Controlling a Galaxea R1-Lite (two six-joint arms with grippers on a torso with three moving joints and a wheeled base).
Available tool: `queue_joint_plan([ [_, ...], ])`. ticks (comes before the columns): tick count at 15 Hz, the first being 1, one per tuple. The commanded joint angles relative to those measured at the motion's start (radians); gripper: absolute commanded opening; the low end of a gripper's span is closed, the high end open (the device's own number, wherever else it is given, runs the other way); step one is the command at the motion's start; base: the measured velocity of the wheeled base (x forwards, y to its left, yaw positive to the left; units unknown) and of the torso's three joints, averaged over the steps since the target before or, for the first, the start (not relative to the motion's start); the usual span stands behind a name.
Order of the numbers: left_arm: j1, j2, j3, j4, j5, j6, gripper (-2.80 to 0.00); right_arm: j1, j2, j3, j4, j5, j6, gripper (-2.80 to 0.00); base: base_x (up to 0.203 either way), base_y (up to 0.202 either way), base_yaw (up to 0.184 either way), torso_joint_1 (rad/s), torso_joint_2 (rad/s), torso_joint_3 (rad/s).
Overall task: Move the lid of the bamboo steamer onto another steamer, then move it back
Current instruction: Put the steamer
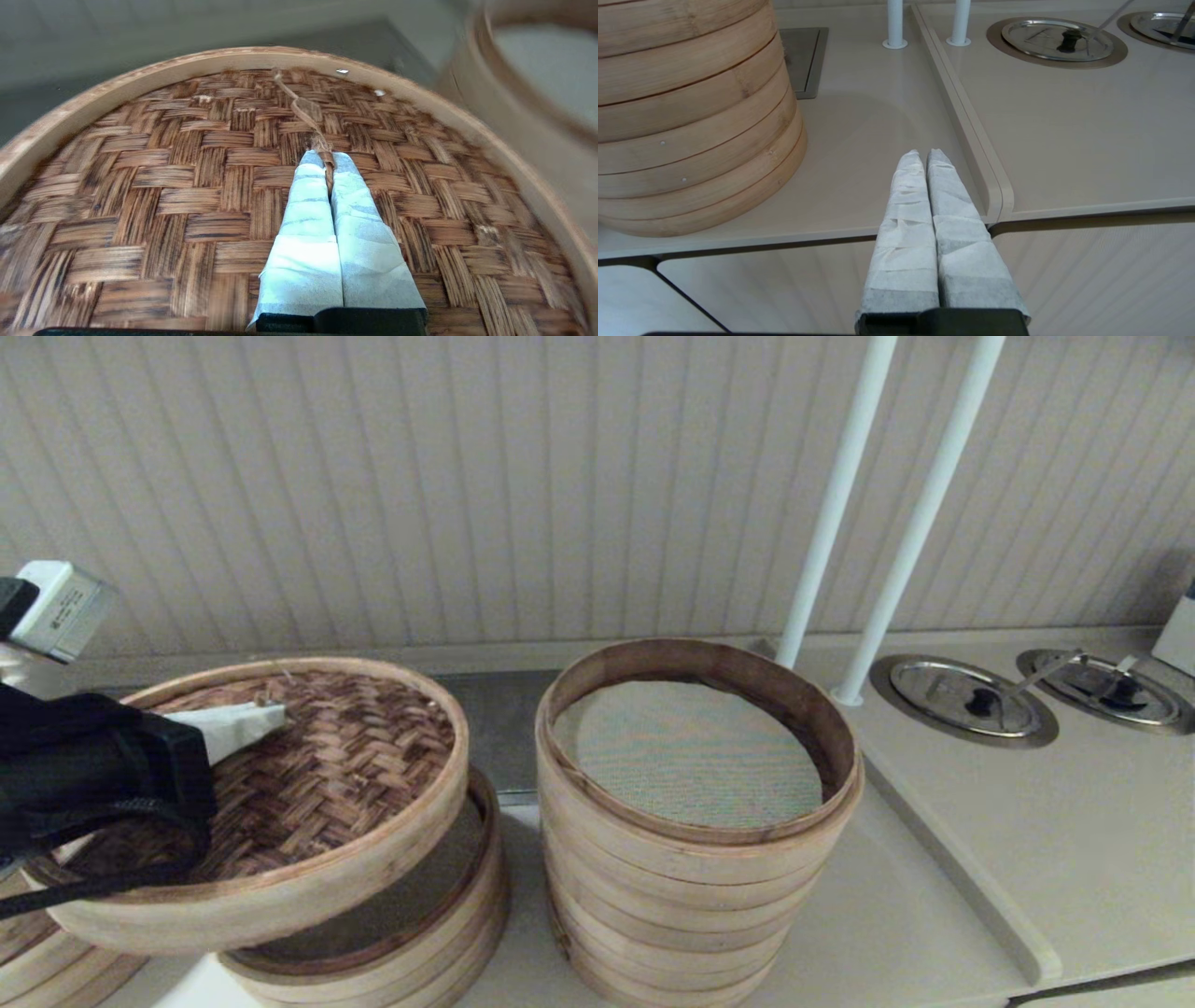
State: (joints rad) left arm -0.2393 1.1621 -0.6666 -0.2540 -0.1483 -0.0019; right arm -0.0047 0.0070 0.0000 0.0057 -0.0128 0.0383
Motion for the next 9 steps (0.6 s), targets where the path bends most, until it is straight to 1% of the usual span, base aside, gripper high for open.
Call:
queue_joint_plan([
  [1,0.016,-0.002,0.06,-0.006,-0.015,0.0,-2.8,0.0,0.001,0.002,0.0,-0.001,0.0,-2.8,0.0,0.0,0.0,0.0,0.0,0.0],
  [4,0.046,0.011,0.109,-0.032,-0.057,0.0,-2.8,0.0,0.001,0.002,0.0,0.0,0.0,-2.8,0.0,0.0,0.0,0.0,0.0,0.0],
  [7,0.05,0.052,0.123,-0.069,-0.065,0.0,-2.8,0.0,0.001,0.002,0.0,-0.001,0.0,-2.8,0.0,0.0,0.0,0.0,0.0,0.0],
  [9,0.051,0.083,0.109,-0.086,-0.074,-0.001,-2.8,0.0,0.001,0.002,0.0,0.0,0.0,-2.8,0.0,0.0,0.0,0.0,0.0,0.0],
])
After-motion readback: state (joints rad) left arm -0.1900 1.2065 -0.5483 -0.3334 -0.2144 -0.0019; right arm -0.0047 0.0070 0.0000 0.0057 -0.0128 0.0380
